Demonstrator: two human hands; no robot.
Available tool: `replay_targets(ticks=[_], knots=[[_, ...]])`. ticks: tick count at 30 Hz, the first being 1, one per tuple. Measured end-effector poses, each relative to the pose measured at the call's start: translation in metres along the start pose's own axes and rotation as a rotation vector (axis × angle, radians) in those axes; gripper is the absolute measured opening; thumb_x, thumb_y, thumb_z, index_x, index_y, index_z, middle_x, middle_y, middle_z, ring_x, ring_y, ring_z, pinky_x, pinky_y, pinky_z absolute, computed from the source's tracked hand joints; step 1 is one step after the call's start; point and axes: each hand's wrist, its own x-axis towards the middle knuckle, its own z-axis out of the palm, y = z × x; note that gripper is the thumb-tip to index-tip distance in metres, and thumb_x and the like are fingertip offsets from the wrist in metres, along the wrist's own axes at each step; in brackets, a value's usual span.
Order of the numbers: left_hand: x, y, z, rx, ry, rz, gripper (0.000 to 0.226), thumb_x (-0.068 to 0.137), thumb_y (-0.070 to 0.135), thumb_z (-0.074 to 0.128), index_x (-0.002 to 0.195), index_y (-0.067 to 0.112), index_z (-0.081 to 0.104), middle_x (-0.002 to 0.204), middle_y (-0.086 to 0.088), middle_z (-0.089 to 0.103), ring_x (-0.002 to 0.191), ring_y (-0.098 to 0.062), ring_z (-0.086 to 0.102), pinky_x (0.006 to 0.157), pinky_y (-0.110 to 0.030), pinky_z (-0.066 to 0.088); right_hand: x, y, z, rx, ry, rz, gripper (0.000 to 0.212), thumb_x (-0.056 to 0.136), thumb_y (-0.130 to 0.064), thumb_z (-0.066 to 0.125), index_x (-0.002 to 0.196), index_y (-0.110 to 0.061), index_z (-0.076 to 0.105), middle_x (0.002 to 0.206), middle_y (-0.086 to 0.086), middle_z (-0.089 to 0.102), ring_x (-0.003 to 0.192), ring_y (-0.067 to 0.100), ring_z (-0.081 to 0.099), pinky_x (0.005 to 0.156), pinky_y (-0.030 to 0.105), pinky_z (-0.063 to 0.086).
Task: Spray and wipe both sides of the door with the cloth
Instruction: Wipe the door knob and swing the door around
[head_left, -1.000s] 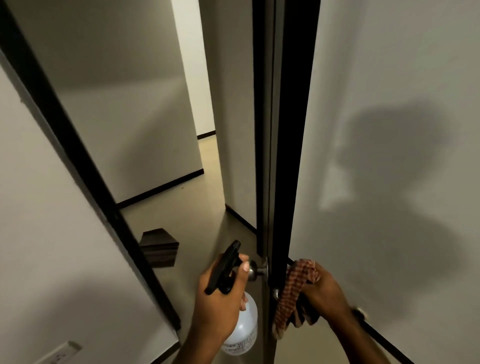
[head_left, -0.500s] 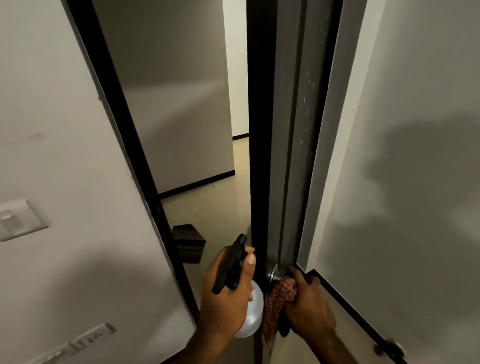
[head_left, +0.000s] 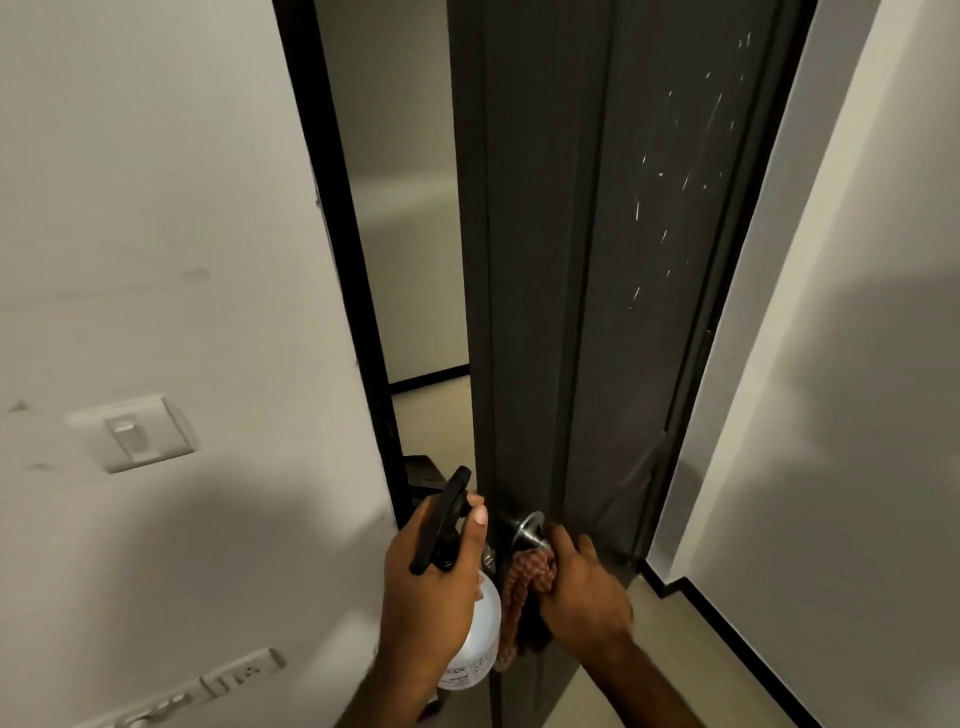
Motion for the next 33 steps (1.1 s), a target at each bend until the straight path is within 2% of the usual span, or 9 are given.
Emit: replay_targets(ticks=[4,11,14,17,20,24,28,31,33], knots=[[0.009,-0.014,-0.015,-0.003,0.005,-0.036,0.011,0.093,0.042,0.070,0.101,0.037,0.075,0.063,0.005,0.070,0.064,-0.016,0.072,0.069,-0.031,0.064,0.021,-0.025,0.010,-0.020,-0.014,-0.040,0.074,0.092,-0.055,0.064,0.155,-0.040,0.029,0.138,0.000,0.054,0.108,0.024,0.070,0.088,0.040,0.062],[0.022,-0.028,-0.030,0.016,0.037,-0.048,0.018,0.088,0.051,0.065,0.101,0.041,0.072,0.071,0.006,0.071,0.068,-0.018,0.071,0.070,-0.023,0.065,0.057,-0.063,0.017,-0.003,-0.061,-0.082,0.064,0.092,-0.055,0.063,0.147,-0.040,0.033,0.128,0.002,0.064,0.109,0.028,0.071,0.092,0.045,0.060],[0.037,-0.027,-0.031,0.022,0.044,-0.086,0.027,0.091,0.046,0.067,0.110,0.029,0.075,0.076,-0.001,0.074,0.072,-0.026,0.075,0.072,-0.032,0.068,0.077,-0.072,0.019,-0.002,-0.107,-0.113,0.059,0.091,-0.055,0.061,0.143,-0.040,0.035,0.119,0.001,0.072,0.105,0.027,0.073,0.092,0.046,0.060],[0.056,-0.023,-0.029,0.055,0.040,-0.070,0.019,0.097,0.033,0.071,0.111,0.021,0.076,0.070,0.002,0.071,0.058,-0.015,0.069,0.061,-0.027,0.065,0.099,-0.073,0.015,0.019,-0.184,-0.153,0.056,0.087,-0.057,0.056,0.139,-0.042,0.041,0.118,0.000,0.075,0.104,0.028,0.074,0.095,0.049,0.060],[0.080,-0.017,-0.020,0.045,0.030,-0.081,0.018,0.098,0.030,0.071,0.111,0.019,0.076,0.069,0.003,0.071,0.060,-0.015,0.068,0.066,-0.029,0.063,0.112,-0.070,-0.005,0.100,-0.209,-0.234,0.054,0.083,-0.058,0.057,0.136,-0.045,0.050,0.121,-0.005,0.075,0.109,0.023,0.072,0.097,0.046,0.059],[0.111,-0.006,0.004,0.030,0.034,-0.090,0.026,0.089,0.045,0.069,0.109,0.030,0.075,0.088,0.002,0.080,0.079,-0.025,0.075,0.079,-0.042,0.066,0.136,-0.061,-0.037,0.350,-0.065,-0.204,0.040,0.087,-0.047,0.065,0.127,-0.039,0.064,0.114,-0.011,0.075,0.105,0.016,0.071,0.089,0.033,0.055],[0.136,0.010,0.034,-0.004,0.029,-0.071,0.005,0.096,0.027,0.073,0.100,0.031,0.075,0.070,0.002,0.075,0.057,-0.012,0.069,0.057,-0.026,0.060,0.182,-0.054,-0.071,0.747,0.110,-0.017,0.044,0.088,-0.030,0.074,0.130,-0.027,0.059,0.118,-0.003,0.071,0.113,0.021,0.069,0.099,0.036,0.054],[0.156,0.031,0.063,0.005,0.048,-0.040,0.011,0.096,0.026,0.073,0.092,0.036,0.071,0.065,0.007,0.074,0.048,-0.007,0.066,0.046,-0.018,0.055,0.208,-0.047,-0.099,0.735,0.256,-0.204,0.068,0.088,-0.012,0.073,0.147,-0.022,0.041,0.136,-0.003,0.050,0.121,0.010,0.055,0.107,0.017,0.044],[0.173,0.046,0.086,0.021,0.074,-0.022,0.013,0.095,0.027,0.074,0.091,0.039,0.069,0.069,0.011,0.076,0.053,-0.007,0.070,0.047,-0.018,0.056,0.224,-0.041,-0.114,0.619,0.285,-0.398,0.066,0.091,-0.009,0.067,0.149,-0.025,0.041,0.139,-0.007,0.040,0.120,0.003,0.052,0.103,0.004,0.040]])
